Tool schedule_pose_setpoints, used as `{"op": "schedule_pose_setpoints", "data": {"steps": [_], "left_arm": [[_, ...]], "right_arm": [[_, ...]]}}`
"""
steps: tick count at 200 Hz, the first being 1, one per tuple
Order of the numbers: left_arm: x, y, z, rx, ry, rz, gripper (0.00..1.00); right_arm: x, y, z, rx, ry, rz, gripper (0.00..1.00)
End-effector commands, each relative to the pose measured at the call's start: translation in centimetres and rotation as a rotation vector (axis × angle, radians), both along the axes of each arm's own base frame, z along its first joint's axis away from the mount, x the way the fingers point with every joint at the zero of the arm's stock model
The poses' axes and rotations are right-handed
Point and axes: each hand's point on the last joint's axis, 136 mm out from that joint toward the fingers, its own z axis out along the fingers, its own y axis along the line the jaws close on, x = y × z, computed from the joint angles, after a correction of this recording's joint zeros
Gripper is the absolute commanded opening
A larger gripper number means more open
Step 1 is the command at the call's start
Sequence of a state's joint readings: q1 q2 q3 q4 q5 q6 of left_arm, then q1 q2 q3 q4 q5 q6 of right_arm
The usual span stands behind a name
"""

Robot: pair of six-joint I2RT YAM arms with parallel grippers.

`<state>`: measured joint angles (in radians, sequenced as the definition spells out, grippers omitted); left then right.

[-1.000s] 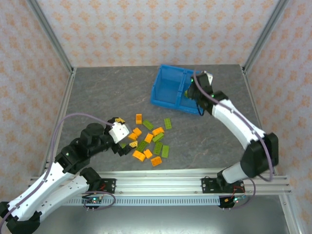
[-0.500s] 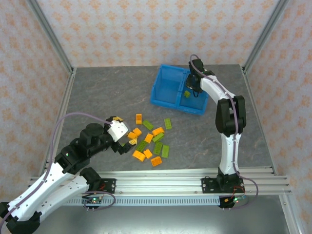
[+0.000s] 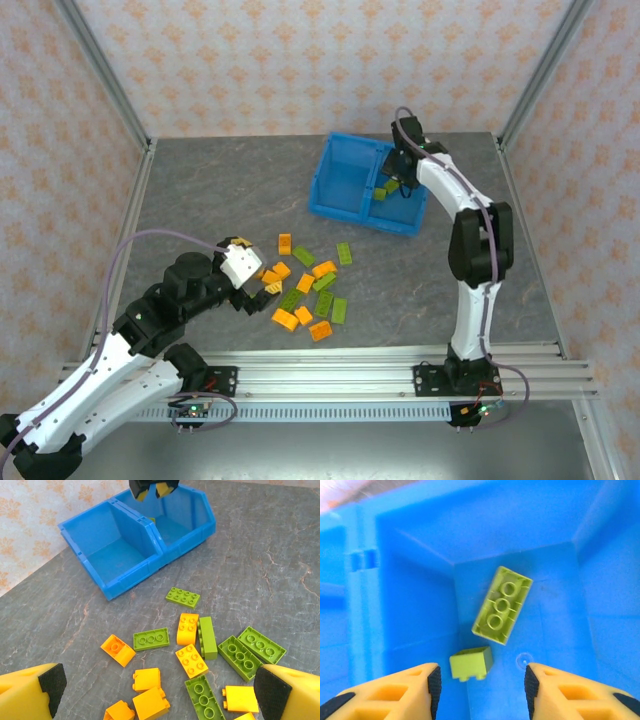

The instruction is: Sort the legos into containers by color

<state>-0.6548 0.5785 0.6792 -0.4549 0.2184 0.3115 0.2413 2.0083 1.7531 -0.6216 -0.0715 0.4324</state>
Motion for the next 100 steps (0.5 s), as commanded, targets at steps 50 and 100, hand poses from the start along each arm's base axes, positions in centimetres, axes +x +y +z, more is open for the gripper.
{"op": "schedule_pose_setpoints", "data": {"steps": [50,100], "left_arm": [[0.7,1.1,-0.8,0.120,0.010,0.046,0.99],[0.7,0.4,-1.2,0.119,0.029,0.016,0.99]], "right_arm": [[-15.5,7.4,5.8,0.007,-0.130,0.373,0.54],[-21.4,12.7,-0.5,-0.007,0.054,0.564,0.62]]}}
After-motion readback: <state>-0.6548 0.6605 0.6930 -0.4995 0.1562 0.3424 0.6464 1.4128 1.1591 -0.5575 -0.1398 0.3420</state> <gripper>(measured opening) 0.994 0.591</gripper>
